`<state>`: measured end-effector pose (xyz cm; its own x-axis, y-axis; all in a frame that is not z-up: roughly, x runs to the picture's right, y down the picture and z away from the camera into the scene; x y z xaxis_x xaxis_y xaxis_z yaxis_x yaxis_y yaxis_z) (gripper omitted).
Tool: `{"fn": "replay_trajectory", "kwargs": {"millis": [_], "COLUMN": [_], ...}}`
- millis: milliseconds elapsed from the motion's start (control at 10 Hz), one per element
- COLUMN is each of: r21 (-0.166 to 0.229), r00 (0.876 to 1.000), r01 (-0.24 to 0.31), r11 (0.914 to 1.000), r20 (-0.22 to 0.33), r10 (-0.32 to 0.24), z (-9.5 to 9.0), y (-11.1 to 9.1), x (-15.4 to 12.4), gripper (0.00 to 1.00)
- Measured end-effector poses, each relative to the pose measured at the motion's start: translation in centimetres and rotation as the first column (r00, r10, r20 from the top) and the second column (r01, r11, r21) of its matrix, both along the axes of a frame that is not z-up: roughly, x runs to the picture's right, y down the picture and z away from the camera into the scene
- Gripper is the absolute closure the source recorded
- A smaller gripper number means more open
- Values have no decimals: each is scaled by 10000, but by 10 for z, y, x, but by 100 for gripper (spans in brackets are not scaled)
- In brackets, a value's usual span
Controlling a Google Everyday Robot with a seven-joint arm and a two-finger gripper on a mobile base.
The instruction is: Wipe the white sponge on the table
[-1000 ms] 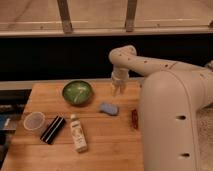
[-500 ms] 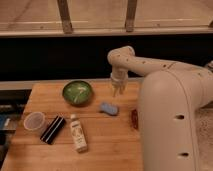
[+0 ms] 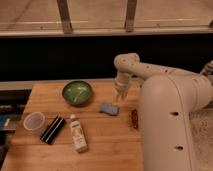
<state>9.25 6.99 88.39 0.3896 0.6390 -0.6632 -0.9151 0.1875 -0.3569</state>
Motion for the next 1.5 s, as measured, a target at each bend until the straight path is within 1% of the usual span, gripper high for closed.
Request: {"fn": "replay_trajectory", "kwargs": {"millis": [100, 200, 300, 800, 1300, 1500], "r21": [-204, -353, -506, -947, -1438, -1491], "r00": [9999, 9998, 9997, 9995, 9992, 9991], "r01": [-116, -181, -226, -277, -251, -259], "r11": [9997, 9992, 9985, 9951, 9893, 9885], "r20": [4, 19, 45, 117, 283, 290], "r10": [116, 182, 228, 290, 295, 305], "z": [4, 6, 9, 16, 25, 25], "y": [6, 10, 14, 26, 40, 44], "x": [1, 1, 0, -3, -11, -11], "gripper": [31, 23, 20, 20, 20, 20]}}
